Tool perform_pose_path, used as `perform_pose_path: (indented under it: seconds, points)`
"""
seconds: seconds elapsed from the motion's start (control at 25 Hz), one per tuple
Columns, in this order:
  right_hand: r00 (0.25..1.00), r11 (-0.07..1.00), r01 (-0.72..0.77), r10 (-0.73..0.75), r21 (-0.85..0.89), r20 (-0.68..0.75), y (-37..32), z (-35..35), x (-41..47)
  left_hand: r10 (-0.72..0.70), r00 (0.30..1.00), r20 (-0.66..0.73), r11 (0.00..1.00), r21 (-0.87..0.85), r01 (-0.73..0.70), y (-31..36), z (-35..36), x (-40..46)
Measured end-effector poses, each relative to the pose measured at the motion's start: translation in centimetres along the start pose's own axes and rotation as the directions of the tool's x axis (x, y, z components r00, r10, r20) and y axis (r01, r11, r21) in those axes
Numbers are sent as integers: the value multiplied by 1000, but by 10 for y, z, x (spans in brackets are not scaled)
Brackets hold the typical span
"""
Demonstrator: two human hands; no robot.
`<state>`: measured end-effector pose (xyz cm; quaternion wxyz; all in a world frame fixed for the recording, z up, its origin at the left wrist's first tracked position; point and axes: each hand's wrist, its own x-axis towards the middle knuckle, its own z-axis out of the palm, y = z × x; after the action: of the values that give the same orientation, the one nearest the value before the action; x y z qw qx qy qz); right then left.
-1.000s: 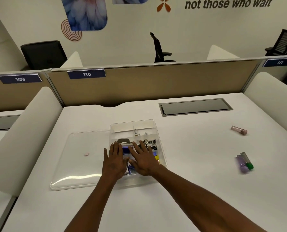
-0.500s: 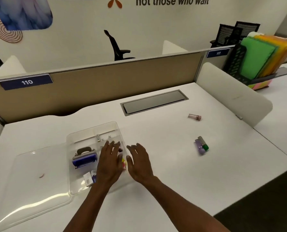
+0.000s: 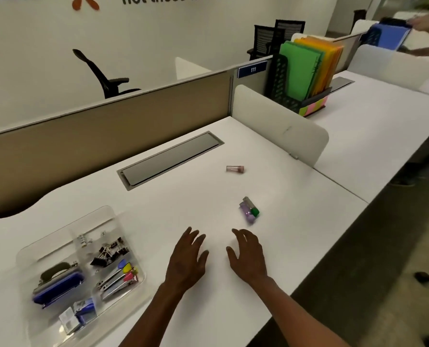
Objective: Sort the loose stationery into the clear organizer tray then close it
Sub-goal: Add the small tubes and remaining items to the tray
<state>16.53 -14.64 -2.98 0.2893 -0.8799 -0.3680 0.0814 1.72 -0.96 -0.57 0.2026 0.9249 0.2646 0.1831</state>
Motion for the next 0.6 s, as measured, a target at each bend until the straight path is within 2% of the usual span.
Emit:
perform_pose_path:
  seconds: [0.2,0.36,0.6]
  points:
    - [995,996,-90,89,-7,-47,36,-34,24,90,986,142,993,63,-100,27,37,48]
    - [989,991,-136,135,-9,-63,66,-60,54,-6,961,278,990,136,-33,38,67,91]
    - [986,987,-151,146,-62,-81,104,-96,124,-159,956,248,982,144,126,49,105,132]
